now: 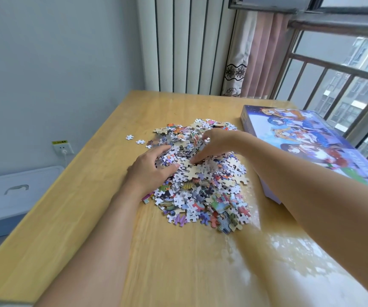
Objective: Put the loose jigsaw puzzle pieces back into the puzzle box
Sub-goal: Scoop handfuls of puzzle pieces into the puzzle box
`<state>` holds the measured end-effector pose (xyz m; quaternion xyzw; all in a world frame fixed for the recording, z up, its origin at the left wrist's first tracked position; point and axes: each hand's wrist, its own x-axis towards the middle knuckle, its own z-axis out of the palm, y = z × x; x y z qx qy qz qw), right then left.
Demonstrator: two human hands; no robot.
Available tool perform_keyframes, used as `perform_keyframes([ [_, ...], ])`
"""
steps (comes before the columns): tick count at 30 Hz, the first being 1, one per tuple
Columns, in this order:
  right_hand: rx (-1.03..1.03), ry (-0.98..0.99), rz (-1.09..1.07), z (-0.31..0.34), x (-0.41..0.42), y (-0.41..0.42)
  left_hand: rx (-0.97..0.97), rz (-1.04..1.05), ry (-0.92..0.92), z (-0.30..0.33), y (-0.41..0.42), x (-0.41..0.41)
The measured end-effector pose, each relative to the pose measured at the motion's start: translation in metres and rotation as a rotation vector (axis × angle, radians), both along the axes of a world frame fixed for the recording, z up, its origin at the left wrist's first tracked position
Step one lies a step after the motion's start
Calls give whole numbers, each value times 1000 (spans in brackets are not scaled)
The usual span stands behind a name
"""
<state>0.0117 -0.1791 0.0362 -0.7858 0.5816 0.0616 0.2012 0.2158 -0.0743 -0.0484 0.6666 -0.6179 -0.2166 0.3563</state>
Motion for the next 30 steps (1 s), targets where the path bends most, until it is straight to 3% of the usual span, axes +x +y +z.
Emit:
perform_keyframes([
  [4, 44, -149, -112, 4, 5, -4, 1, -54, -39, 0, 1, 0],
  [8, 30, -51, -137, 2, 17, -2, -2, -74, -81, 1, 2, -2],
  [15, 182, 47, -132, 11, 29, 2, 5, -82, -124, 2, 2, -3],
  [25, 172, -393, -396, 4, 11, -12, -46, -62, -110, -2, 0, -2],
  [30, 210, -454, -384, 6, -2, -13, -38, -53, -114, -2, -1, -2],
])
